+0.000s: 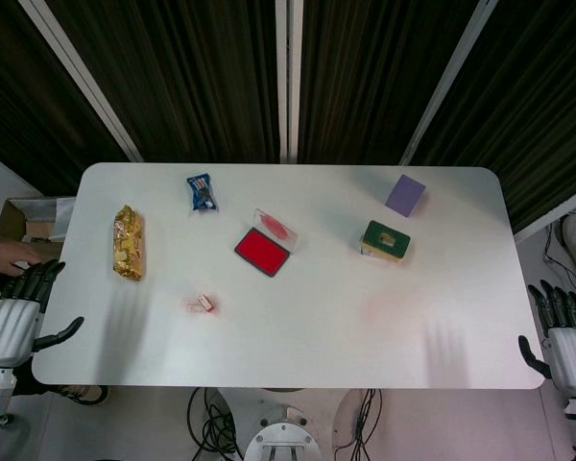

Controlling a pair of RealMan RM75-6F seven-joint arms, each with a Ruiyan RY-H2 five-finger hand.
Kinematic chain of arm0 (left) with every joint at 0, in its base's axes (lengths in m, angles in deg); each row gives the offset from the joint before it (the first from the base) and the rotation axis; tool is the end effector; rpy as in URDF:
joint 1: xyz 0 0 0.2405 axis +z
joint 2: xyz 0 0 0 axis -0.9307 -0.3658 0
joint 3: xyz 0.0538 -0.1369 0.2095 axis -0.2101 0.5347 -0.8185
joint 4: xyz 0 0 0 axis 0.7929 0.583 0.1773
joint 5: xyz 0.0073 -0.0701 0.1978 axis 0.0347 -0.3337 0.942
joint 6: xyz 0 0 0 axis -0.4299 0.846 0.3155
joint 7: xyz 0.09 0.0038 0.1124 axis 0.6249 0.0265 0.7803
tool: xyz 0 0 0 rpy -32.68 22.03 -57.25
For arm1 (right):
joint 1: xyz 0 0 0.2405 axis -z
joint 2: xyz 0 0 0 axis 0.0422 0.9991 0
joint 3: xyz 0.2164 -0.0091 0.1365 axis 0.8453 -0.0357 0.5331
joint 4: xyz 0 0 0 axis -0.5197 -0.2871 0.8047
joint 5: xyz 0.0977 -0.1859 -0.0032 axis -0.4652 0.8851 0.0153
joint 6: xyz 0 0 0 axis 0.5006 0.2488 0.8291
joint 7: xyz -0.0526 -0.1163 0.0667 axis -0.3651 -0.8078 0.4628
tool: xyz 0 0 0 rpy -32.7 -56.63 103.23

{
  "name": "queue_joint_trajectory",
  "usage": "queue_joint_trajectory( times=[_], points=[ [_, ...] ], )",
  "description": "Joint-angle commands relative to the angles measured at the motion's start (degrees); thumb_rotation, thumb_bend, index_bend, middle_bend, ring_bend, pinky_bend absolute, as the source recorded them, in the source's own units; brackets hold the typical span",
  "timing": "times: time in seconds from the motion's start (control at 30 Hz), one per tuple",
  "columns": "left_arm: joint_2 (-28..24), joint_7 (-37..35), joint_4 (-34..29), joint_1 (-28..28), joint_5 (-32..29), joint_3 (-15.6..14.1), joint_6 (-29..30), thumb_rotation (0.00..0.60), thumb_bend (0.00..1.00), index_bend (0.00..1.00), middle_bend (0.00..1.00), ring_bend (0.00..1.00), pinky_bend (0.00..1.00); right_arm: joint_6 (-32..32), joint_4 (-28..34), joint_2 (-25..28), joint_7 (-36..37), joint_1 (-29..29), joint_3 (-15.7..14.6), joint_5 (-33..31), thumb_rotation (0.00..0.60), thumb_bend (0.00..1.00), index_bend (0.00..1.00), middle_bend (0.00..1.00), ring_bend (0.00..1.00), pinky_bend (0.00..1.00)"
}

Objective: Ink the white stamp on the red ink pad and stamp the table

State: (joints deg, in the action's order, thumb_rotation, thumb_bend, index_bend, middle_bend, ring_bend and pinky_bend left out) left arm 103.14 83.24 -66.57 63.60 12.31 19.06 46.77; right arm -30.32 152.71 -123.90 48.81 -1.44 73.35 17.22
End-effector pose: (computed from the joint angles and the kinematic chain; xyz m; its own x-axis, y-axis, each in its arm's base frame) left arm -0.3238 0.1765 0.1501 0.4724 -0.0310 0.8808 0.8774 -0.0787 -0.4733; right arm -0.3369 -0.1430 0.1571 0.4589 -0.0240 0.8882 -0.8863 0.0576 0.4595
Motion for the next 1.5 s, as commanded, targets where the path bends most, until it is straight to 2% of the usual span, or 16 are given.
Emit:
queue_joint_trajectory(
  times=[0.03,0.4,0.43,0.47,0.5,0.53,0.6,0.63,0.67,0.7,0.73,0.77,0.83,0.9,1.17,1.5],
  points=[
    [0.0,-0.1,0.1,0.1,-0.1,0.0,0.0,0.0,0.13,0.09,0.1,0.1,0.22,0.1,0.0,-0.1,0.0,0.0,0.0,-0.1,0.6,0.32,0.0,0.0,0.0,0.0],
    [0.1,-0.5,0.6,-0.1,1.2,0.1,1.1,0.001,0.13,0.09,0.1,0.1,0.22,-0.3,-0.7,-0.1,0.9,0.3,0.1,-0.3,0.6,0.31,0.0,0.0,0.0,0.0],
    [0.0,-0.8,0.6,-0.3,1.6,0.1,1.2,0.015,0.13,0.09,0.1,0.1,0.22,-0.4,-0.7,0.0,1.0,0.3,0.2,-0.3,0.6,0.32,0.0,0.0,0.0,0.0],
    [0.0,-1.2,0.5,-0.5,2.3,0.1,1.4,0.052,0.13,0.08,0.1,0.1,0.22,-0.4,-0.7,0.1,1.1,0.3,0.2,-0.4,0.6,0.32,0.0,0.0,0.0,0.0],
    [0.0,-2.0,0.5,-0.9,3.0,0.1,1.5,0.137,0.13,0.08,0.09,0.1,0.22,-0.3,-0.6,0.2,1.1,0.3,0.2,-0.4,0.6,0.32,0.0,0.0,0.0,0.0],
    [0.4,-3.4,0.3,-1.5,4.3,0.2,2.0,0.304,0.14,0.08,0.09,0.11,0.25,-0.2,-0.5,0.4,1.2,0.3,0.1,-0.5,0.6,0.32,0.0,0.0,0.0,0.0],
    [1.2,-3.9,1.1,-2.8,6.9,0.5,2.7,0.559,0.16,0.07,0.09,0.16,0.35,0.0,-0.3,0.6,1.0,0.3,0.0,-0.5,0.6,0.32,0.0,0.0,0.0,0.0],
    [1.7,-3.3,1.8,-4.0,9.0,0.6,2.8,0.6,0.18,0.07,0.1,0.2,0.43,0.1,-0.3,0.7,0.9,0.4,-0.1,-0.5,0.6,0.32,0.0,0.0,0.0,0.0],
    [2.1,-2.6,2.2,-5.1,10.5,0.7,2.6,0.6,0.19,0.07,0.11,0.25,0.54,0.1,-0.2,0.7,0.8,0.4,-0.1,-0.5,0.6,0.32,0.0,0.0,0.0,0.0],
    [2.6,-2.3,2.4,-6.3,12.0,0.8,2.3,0.6,0.2,0.07,0.13,0.37,0.68,0.0,-0.2,0.7,0.8,0.4,-0.1,-0.5,0.6,0.32,0.0,0.0,0.0,0.0],
    [3.3,-2.8,2.6,-8.0,13.7,0.9,1.5,0.6,0.21,0.09,0.17,0.53,0.83,-0.1,-0.3,0.7,0.9,0.5,-0.1,-0.5,0.6,0.32,0.0,0.0,0.0,0.0],
    [3.9,-3.8,2.8,-9.4,14.6,1.0,0.8,0.6,0.22,0.12,0.22,0.68,0.93,-0.3,-0.3,0.7,1.1,0.6,-0.1,-0.5,0.6,0.31,0.0,0.0,0.0,0.0],
    [5.7,-5.9,4.5,-12.5,16.0,1.1,-2.0,0.6,0.23,0.21,0.31,0.84,1.0,-0.7,-0.3,0.7,1.4,0.8,-0.1,-0.4,0.6,0.32,0.0,0.0,0.0,0.0],
    [7.5,-5.4,7.0,-15.6,18.0,0.9,-4.9,0.6,0.24,0.27,0.35,0.91,1.0,-1.2,-0.4,0.7,1.5,1.1,-0.2,-0.2,0.6,0.32,0.0,0.0,0.0,0.0],
    [13.8,-4.4,12.4,-24.5,22.3,-0.9,-13.3,0.6,0.24,0.32,0.36,0.94,1.0,-2.2,-1.0,1.0,2.1,2.2,-0.3,-0.6,0.6,0.31,0.0,0.0,0.0,0.0],
    [16.8,-3.7,13.5,-30.2,18.2,-2.5,-24.2,0.6,0.24,0.31,0.31,0.94,1.0,-1.7,-2.4,0.7,3.5,2.6,-0.4,-1.3,0.6,0.31,0.0,0.0,0.0,0.0]
  ],
)
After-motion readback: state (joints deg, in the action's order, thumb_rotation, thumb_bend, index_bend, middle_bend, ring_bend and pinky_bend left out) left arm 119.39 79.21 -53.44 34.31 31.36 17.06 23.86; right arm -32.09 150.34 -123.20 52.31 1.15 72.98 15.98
